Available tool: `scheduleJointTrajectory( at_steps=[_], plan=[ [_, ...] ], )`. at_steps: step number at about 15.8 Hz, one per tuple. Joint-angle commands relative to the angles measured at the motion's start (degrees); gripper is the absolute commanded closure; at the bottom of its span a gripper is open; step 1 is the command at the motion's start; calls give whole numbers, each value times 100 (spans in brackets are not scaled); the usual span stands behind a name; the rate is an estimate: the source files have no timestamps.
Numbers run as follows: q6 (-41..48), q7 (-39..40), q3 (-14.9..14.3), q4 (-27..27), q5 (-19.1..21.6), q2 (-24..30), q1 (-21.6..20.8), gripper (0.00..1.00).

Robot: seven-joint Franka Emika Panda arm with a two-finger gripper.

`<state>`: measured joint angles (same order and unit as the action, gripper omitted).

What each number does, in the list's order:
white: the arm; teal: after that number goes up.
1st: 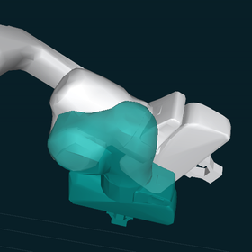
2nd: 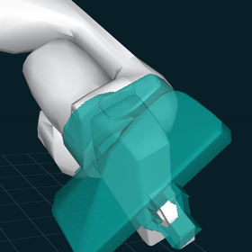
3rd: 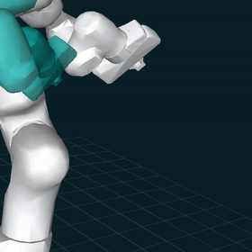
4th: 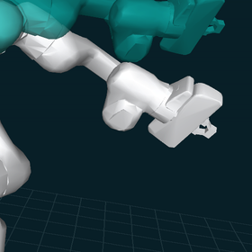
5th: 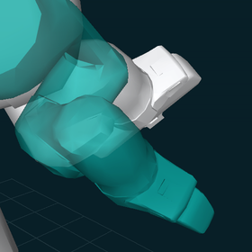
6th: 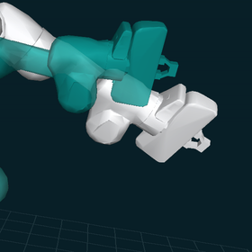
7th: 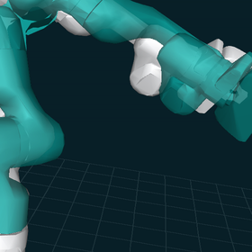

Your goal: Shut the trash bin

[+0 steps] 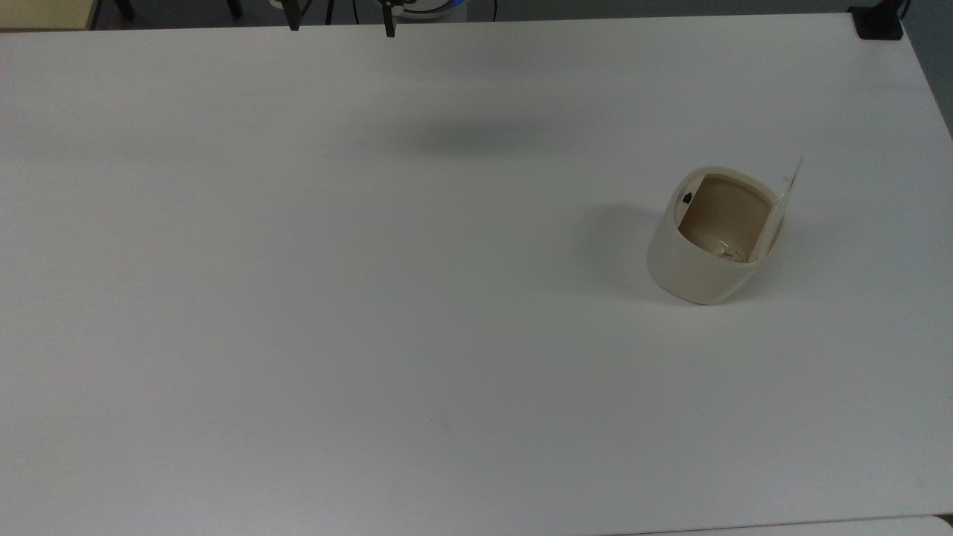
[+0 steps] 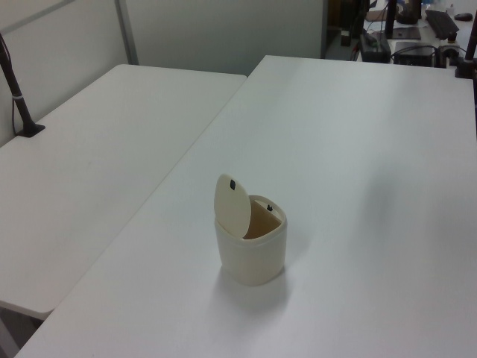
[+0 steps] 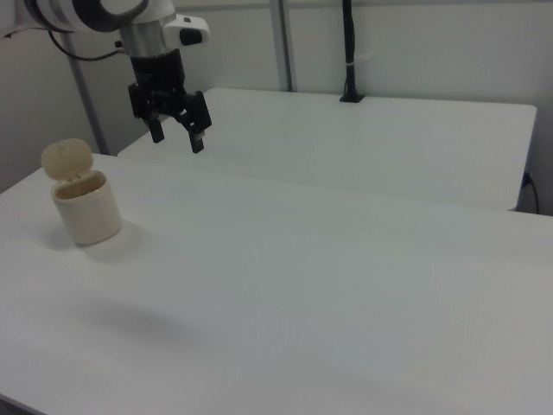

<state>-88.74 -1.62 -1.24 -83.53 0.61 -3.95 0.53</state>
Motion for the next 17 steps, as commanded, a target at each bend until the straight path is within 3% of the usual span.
scheduleJointTrajectory(
  at_steps=[1, 17],
  plan=[
    [-117, -23, -78, -190, 62, 123, -36, 0],
    [-179, 92, -70, -102, 62, -9, 0, 0]
  ],
)
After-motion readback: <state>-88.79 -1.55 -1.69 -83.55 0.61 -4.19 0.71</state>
